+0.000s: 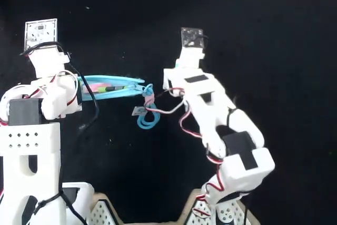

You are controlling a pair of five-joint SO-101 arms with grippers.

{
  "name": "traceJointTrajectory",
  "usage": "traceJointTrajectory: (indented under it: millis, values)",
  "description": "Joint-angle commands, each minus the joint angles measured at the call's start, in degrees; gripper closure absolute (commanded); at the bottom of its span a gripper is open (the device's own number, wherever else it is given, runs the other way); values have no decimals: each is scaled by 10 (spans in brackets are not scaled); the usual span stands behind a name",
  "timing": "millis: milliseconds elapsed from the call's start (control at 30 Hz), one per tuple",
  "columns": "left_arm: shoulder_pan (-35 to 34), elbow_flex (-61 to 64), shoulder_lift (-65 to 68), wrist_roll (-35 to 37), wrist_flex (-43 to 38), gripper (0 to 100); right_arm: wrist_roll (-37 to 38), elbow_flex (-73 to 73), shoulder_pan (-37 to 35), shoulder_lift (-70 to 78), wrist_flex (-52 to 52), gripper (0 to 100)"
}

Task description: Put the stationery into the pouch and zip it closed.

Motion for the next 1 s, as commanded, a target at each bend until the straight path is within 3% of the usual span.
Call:
traceJointTrajectory:
  millis: [0,167,300,400,600,767,967]
  values:
    - [14,29,4,2,-4,970,-3,-103,3,44,103,841]
    - [14,29,4,2,-4,970,-2,-219,3,124,230,850]
    - [14,29,4,2,-4,970,-2,-288,17,171,295,973]
    - [14,29,4,2,-4,970,8,-310,32,174,334,986]
    - [14,29,4,2,-4,970,152,-314,37,59,426,988]
    - [14,29,4,2,-4,970,231,-314,142,-36,488,988]
    - [14,29,4,2,-4,970,358,-270,303,-54,484,987]
